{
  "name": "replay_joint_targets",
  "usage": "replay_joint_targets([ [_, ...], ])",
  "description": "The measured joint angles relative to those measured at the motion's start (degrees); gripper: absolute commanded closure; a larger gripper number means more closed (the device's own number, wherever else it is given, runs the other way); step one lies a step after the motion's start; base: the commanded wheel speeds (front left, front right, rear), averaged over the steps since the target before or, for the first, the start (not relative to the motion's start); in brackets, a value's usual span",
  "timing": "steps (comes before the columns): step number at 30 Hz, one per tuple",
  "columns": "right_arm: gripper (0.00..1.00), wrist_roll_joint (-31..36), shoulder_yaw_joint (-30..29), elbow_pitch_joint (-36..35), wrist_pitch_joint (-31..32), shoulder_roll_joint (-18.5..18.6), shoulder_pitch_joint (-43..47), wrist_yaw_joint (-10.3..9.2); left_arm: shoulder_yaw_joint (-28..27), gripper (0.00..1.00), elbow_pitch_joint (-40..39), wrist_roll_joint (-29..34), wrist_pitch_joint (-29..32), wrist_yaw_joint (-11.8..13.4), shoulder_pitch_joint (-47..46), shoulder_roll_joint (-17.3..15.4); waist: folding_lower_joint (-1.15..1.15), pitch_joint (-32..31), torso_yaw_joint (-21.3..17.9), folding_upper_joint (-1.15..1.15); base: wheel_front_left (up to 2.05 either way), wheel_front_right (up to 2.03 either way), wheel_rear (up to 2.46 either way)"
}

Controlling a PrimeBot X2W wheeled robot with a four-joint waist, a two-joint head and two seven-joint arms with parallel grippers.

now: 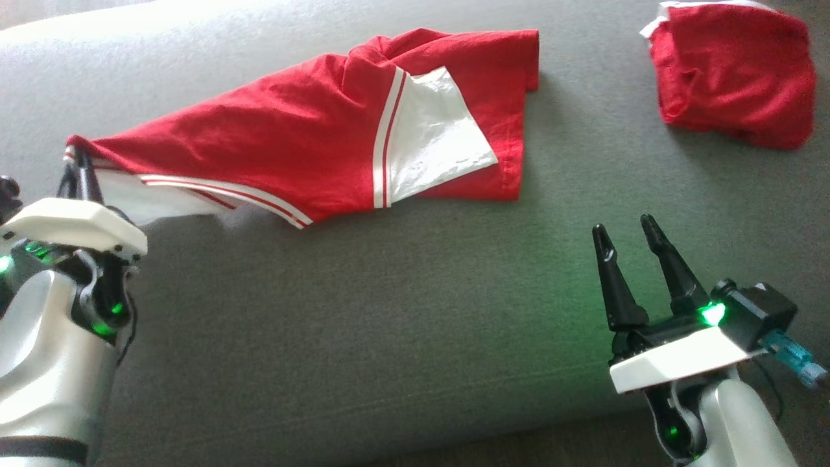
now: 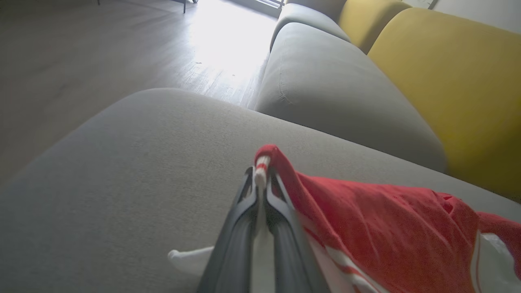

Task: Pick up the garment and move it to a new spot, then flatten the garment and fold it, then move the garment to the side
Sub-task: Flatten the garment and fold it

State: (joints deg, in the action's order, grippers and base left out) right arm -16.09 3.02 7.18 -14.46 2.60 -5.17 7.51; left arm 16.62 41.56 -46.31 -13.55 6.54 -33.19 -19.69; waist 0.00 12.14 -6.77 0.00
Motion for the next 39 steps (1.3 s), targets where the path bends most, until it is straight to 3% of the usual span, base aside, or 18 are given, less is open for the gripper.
replay_joint_targets([
  [1,0.0,0.01,-0.02,0.03,0.0,0.0,-0.02,0.0,-0.07,0.4,-0.44,1.08,-0.25,0.05,0.21,-0.31,0.0,0.2,0.39,0.0,0.0,0.0,0.0],
  [2,0.0,0.21,-0.01,0.04,0.0,0.0,-0.03,-0.01,-0.26,0.0,-1.12,2.1,-0.49,0.1,0.34,-0.45,0.0,0.39,0.76,0.0,0.0,0.0,0.0],
  [7,0.0,0.57,0.01,-0.02,0.0,0.0,-0.1,-0.01,-2.57,0.0,-9.58,9.0,-0.73,0.11,1.46,-0.52,0.0,1.6,1.59,0.0,0.0,0.0,0.0],
  [11,0.0,0.58,0.09,-0.02,0.0,0.0,-0.21,-0.01,-2.08,0.0,-23.76,22.65,-0.77,2.12,4.72,0.7,0.01,2.93,1.78,0.0,0.0,0.0,0.0],
  [15,0.0,0.58,0.45,-0.01,0.0,0.0,-0.43,-0.01,3.53,0.0,-30.26,30.48,-1.16,-0.12,9.71,3.6,0.01,3.67,1.17,0.0,0.0,0.0,0.0],
  [18,0.0,0.56,0.73,0.04,0.0,0.0,-0.96,0.0,10.47,0.0,-29.73,37.12,-1.16,-3.2,11.5,3.7,0.01,4.01,0.39,0.0,0.0,0.0,0.0],
  [21,0.0,0.48,0.9,0.08,0.0,0.0,-1.64,0.0,15.3,0.0,-25.73,42.4,-1.16,-4.57,11.23,3.67,0.01,4.23,-0.48,0.0,0.0,0.0,0.0],
  [25,0.0,0.35,1.14,0.24,0.0,0.01,-1.63,0.0,19.62,0.0,-18.8,47.47,-1.15,-4.61,8.94,3.53,0.01,4.21,-1.72,0.0,0.0,0.0,0.0],
  [32,0.0,0.08,1.25,0.27,0.0,0.0,-1.63,0.0,21.59,0.0,-9.37,50.87,-1.14,-3.92,3.82,3.48,0.0,4.24,-3.58,0.0,0.0,0.0,0.0],
  [33,0.0,-0.08,1.26,0.29,0.0,0.01,-1.62,-0.01,21.72,0.16,-8.23,51.18,-1.14,-3.92,3.26,3.49,0.0,4.25,-3.77,0.0,0.0,0.0,0.0],
  [35,0.0,-0.1,1.33,0.29,0.0,0.01,-1.62,-0.01,21.91,0.57,-6.13,51.31,-1.14,-3.8,2.4,3.55,0.0,4.32,-4.14,0.0,0.0,0.0,0.0],
  [36,0.0,-0.09,1.35,0.29,0.0,0.0,-1.62,-0.01,22.04,0.7,-5.26,51.31,-1.14,-3.78,2.05,3.56,0.0,4.37,-4.27,0.0,0.0,0.0,0.0],
  [37,0.0,-0.09,1.34,0.29,0.0,0.0,-1.62,-0.01,22.21,1.0,-4.61,51.31,-1.14,-3.78,1.81,3.6,0.0,4.4,-4.37,0.0,0.0,0.0,0.0],
  [39,0.0,-0.09,1.27,0.29,0.0,0.0,-1.62,-0.01,22.8,1.0,-3.97,51.31,-1.14,-3.77,1.4,3.88,0.0,4.4,-4.46,0.0,0.0,0.0,0.0],
])
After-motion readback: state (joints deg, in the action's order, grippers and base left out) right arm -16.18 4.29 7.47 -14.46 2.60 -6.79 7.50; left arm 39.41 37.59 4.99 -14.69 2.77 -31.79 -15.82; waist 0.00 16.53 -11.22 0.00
